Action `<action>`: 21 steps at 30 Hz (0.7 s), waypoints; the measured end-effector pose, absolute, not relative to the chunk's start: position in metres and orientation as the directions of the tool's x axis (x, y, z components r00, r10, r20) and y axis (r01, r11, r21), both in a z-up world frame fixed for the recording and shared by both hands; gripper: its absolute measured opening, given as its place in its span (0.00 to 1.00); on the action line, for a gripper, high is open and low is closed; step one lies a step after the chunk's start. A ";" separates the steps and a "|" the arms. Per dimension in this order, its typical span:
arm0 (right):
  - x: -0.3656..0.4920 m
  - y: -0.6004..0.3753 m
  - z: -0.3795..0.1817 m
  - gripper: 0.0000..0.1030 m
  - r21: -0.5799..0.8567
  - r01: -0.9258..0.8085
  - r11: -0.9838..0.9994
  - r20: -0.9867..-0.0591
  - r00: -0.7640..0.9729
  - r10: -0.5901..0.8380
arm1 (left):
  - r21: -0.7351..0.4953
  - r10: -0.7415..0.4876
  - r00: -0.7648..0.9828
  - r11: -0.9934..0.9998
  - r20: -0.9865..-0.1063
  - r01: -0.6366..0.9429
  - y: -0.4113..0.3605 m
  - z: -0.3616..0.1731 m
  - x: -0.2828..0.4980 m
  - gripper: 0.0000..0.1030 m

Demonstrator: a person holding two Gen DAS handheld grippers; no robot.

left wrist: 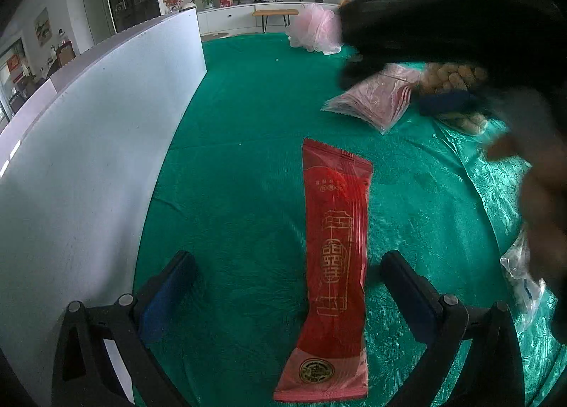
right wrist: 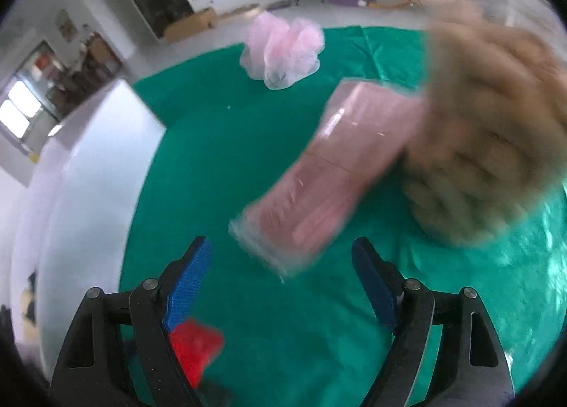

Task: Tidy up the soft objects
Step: 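Grasp the pink plastic-wrapped bundle with the right gripper and lift it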

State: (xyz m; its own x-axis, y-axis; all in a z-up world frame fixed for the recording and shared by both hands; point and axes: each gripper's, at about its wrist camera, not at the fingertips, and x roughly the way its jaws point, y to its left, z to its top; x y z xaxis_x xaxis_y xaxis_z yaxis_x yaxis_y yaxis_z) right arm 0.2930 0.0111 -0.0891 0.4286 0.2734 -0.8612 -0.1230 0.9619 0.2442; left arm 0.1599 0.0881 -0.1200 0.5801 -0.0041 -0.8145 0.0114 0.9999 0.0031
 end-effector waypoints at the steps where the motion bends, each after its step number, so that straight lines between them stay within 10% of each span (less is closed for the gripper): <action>1: 0.302 0.013 -0.092 0.80 0.238 -0.102 0.966 -0.865 0.431 0.258 | 0.003 -0.004 0.580 1.000 -0.815 0.011 0.088 -0.120 0.160 1.00; 4: 0.323 0.005 -0.106 0.80 0.212 -0.015 0.977 -0.897 0.394 0.200 | 0.003 -0.004 0.580 1.000 -0.815 0.012 0.088 -0.120 0.160 1.00; 11: 0.305 0.016 -0.069 0.21 0.064 -0.199 0.978 -0.884 0.443 0.148 | 0.003 -0.004 0.580 1.000 -0.815 0.012 0.088 -0.121 0.165 1.00; 21: 0.192 -0.024 0.029 0.12 0.084 -0.328 0.941 -0.756 0.594 0.274 | 0.002 -0.005 0.580 1.000 -0.815 0.012 0.090 -0.120 0.163 1.00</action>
